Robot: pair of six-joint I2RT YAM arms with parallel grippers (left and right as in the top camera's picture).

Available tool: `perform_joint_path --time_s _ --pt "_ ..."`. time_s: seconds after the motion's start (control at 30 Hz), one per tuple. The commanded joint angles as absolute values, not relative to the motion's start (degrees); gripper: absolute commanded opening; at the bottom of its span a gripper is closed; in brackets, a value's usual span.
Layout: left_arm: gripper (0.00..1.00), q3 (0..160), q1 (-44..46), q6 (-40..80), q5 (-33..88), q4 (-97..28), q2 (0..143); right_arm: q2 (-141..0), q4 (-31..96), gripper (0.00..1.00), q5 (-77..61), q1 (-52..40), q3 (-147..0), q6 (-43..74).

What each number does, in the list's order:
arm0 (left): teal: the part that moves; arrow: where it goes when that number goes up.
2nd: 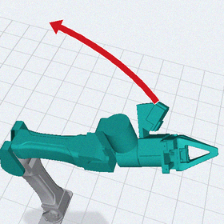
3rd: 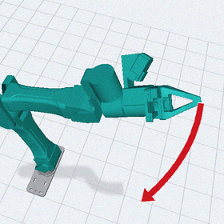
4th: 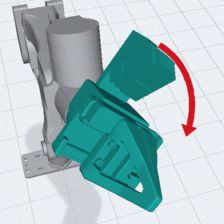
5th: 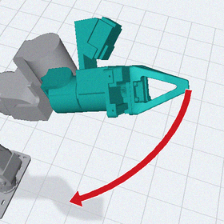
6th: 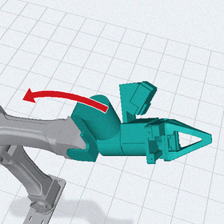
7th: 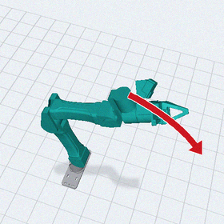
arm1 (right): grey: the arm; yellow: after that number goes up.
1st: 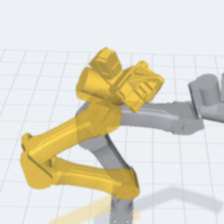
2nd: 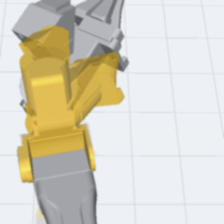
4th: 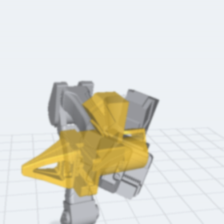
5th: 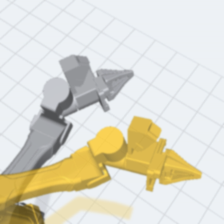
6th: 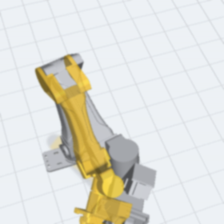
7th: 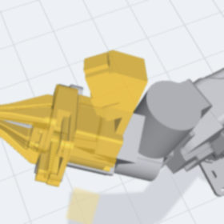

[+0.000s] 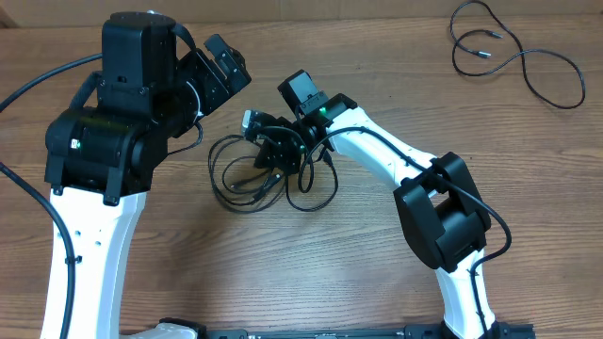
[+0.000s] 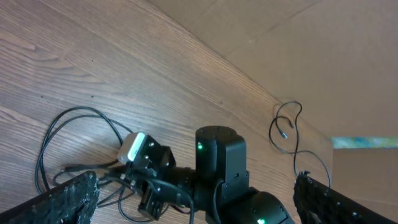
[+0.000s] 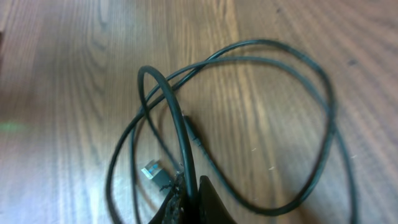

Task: Untangle cables
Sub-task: 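Lift the grasped cable up and back toward the right with the right gripper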

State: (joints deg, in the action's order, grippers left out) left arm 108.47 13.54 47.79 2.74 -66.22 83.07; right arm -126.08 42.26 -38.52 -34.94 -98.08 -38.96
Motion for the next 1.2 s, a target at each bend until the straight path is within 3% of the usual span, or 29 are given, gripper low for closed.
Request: perform_joint_path --time_s 0.0,0.4,1.17 --pt "1.0 108.84 13.89 46.89 2.35 -66.19 83.15 -122.61 45.23 0.04 -40.18 -33.8 -99.15 -38.72" --pt "1.0 108.84 13.89 46.89 2.35 -66.19 83.15 -108.27 56.66 0.04 -39.94 -29.34 -102.08 -28.95" --pt "1.0 108.84 13.91 46.89 2.33 -66.19 83.15 -88.82 54.78 0.04 -34.39 -28.73 -102.08 -19.99"
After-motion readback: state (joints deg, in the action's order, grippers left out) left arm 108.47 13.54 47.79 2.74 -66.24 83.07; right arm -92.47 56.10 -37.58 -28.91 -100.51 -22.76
